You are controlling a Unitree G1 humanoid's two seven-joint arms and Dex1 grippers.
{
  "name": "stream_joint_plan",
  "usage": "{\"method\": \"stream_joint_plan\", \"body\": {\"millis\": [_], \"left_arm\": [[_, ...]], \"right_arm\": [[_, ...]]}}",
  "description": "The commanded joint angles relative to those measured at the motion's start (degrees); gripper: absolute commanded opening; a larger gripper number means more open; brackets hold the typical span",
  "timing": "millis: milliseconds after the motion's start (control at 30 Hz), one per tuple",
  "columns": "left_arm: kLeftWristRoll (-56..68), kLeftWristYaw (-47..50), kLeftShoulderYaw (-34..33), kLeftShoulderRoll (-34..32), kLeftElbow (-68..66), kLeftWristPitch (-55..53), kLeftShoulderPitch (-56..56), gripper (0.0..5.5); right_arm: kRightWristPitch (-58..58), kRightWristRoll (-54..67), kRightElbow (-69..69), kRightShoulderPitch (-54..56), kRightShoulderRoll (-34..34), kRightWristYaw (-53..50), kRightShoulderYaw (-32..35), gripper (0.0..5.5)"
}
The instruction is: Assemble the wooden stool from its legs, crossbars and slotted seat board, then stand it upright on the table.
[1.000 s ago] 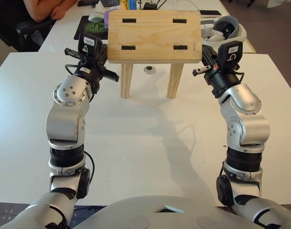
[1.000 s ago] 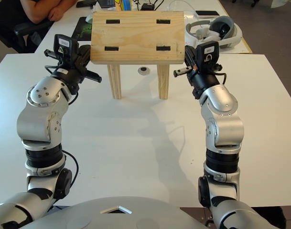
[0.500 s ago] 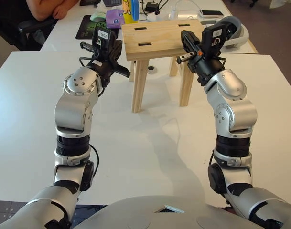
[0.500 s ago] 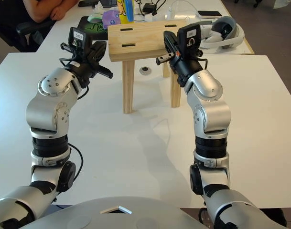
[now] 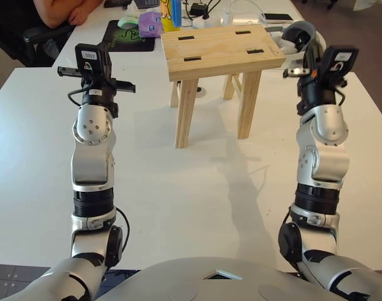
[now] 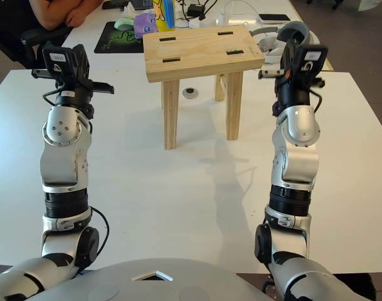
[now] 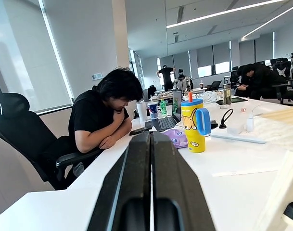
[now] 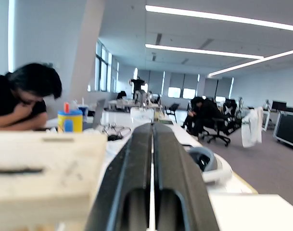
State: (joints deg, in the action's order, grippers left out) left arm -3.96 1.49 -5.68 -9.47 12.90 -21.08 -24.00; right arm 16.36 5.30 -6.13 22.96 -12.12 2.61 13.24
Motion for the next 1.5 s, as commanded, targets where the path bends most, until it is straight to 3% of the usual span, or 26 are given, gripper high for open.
{"method": "stream_joint_plan", "body": {"millis": [33, 400, 833, 1267, 1500], "left_arm": [[1.60, 1.02, -2.00, 0.72, -3.57, 4.36, -1.47, 0.00], [-0.41, 8.13, -2.96, 1.45, -15.91, 10.44, -10.55, 0.00], [1.32, 7.37, -2.64, 2.48, -13.17, 9.23, -9.33, 0.00], [0.10, 7.26, 0.18, 3.38, -11.24, 10.82, -8.01, 0.00], [0.02, 6.81, 0.16, 2.95, -9.18, 12.08, -7.75, 0.00]], "right_arm": [[-1.51, 1.34, 2.46, -0.02, 1.44, 0.05, -0.23, 0.03], [-0.49, 1.22, 12.47, 2.24, 2.30, -1.00, -1.91, 0.03], [4.35, 1.60, 9.66, 2.76, 8.59, 4.13, -14.64, 0.03], [2.39, -2.12, 10.02, 1.58, 5.81, -0.14, -11.16, 0.03], [6.94, -1.68, 1.61, -4.84, 7.30, 2.56, -15.33, 0.03]]}}
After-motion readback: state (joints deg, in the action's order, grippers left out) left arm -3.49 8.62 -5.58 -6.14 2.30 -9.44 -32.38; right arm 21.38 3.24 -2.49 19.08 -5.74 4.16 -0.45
